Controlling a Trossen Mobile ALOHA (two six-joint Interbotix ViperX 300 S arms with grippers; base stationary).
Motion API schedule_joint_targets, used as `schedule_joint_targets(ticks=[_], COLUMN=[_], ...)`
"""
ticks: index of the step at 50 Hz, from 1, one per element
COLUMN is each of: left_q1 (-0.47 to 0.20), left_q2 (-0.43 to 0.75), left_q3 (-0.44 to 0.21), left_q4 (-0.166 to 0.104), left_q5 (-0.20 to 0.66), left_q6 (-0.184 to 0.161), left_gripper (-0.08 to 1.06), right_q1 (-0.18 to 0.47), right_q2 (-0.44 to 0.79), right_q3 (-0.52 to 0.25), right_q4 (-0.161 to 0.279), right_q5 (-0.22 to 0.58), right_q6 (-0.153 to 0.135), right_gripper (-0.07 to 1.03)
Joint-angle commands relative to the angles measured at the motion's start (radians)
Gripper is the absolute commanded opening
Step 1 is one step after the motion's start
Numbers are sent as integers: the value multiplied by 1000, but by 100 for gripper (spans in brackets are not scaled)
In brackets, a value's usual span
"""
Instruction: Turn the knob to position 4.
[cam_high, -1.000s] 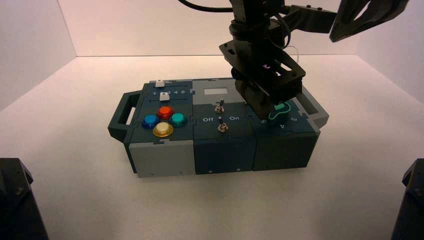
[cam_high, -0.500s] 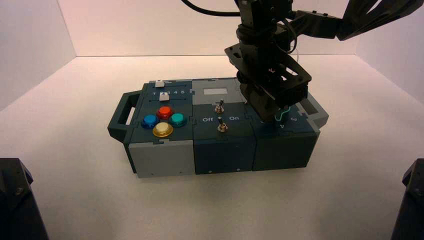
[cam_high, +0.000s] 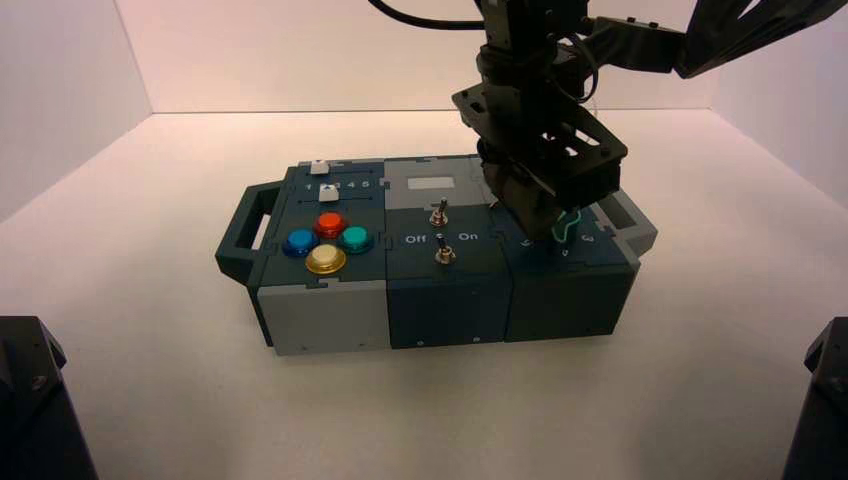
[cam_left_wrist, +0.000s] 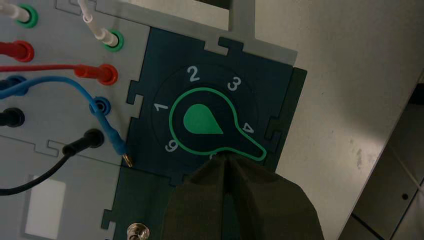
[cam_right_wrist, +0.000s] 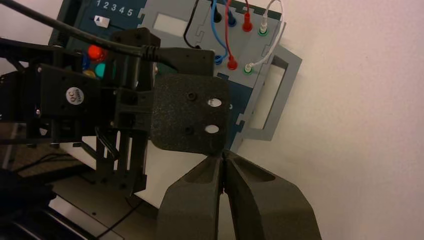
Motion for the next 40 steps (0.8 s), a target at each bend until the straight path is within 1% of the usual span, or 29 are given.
schedule_joint_targets(ticks=[1, 10, 25, 31, 38, 40], left_q1=[-21, -28, -29, -29, -29, -29], left_q2=[-11, -5, 5, -20, -67, -84], left_q3=[-28, -38, -44, -23, 23, 37], left_q4=[0, 0, 0, 0, 0, 0], left_q5=[-3, 0, 14, 14, 12, 12], left_q6=[6, 6, 0, -2, -3, -9], left_gripper=[-3, -3, -3, -3, -3, -3], right_q1=[9, 11, 11, 9, 9, 9], right_q2=[0, -2, -14, -40, -66, -71], right_q3=[-43, -48, -48, -40, -40, -43], right_q4=[9, 11, 9, 8, 8, 8], right_q5=[8, 31, 43, 60, 97, 106], right_q6=[0, 0, 0, 0, 0, 0], right_gripper=[-2, -2, -2, -2, -2, -2])
